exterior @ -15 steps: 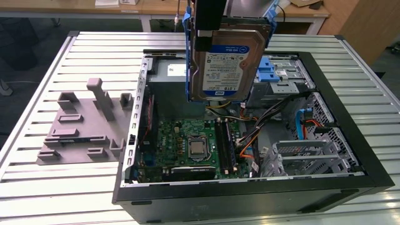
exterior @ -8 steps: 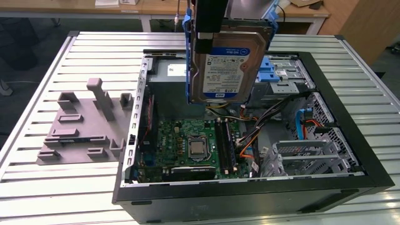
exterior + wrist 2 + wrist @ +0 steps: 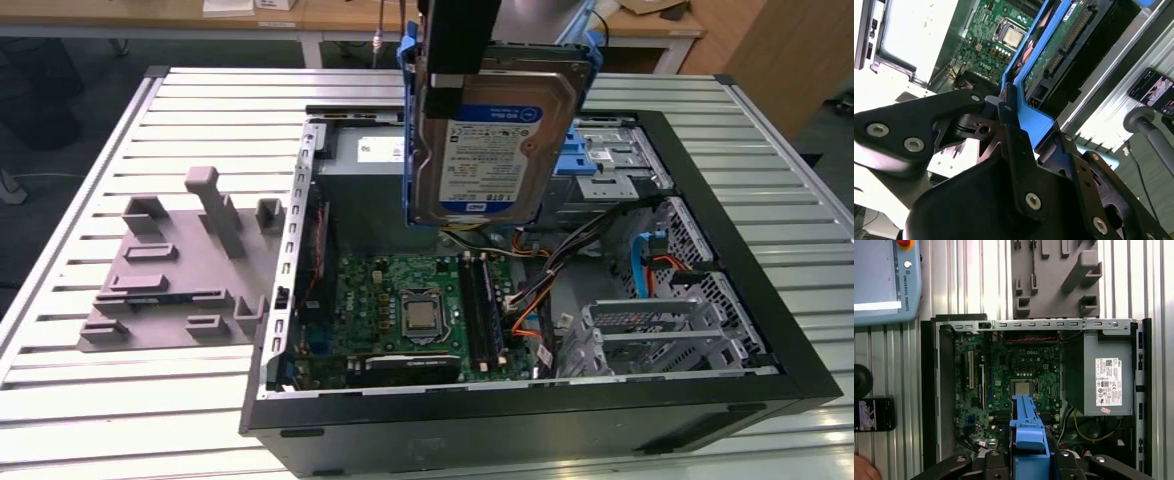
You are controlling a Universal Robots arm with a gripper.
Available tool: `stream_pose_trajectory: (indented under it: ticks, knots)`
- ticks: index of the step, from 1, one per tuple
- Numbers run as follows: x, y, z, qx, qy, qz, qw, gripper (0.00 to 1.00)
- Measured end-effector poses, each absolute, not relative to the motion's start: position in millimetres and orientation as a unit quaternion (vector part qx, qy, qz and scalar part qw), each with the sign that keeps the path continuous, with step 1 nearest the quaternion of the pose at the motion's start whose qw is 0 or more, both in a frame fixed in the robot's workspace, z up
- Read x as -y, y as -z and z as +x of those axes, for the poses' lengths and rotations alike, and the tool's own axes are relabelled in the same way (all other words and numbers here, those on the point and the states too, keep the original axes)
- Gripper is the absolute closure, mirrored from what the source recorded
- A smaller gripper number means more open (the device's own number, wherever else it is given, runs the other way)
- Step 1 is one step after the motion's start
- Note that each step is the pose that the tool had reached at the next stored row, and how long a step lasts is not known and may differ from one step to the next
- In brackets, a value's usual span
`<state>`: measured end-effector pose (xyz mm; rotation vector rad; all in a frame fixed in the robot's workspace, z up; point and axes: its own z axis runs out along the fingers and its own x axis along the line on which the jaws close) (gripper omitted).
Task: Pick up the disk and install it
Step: 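Insert the disk into the insertion slot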
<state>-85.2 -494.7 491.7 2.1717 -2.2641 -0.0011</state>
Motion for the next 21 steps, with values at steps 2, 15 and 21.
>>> stream_pose_trajectory:
  ticks: [2,15,21]
  knots:
    - [495,-492,-81,0.722,0.000,0.692,0.002,0.64]
    - [518,-491,-78,0.722,0.000,0.692,0.002,0.64]
    - [526,-490,-69,0.722,0.000,0.692,0.002,0.64]
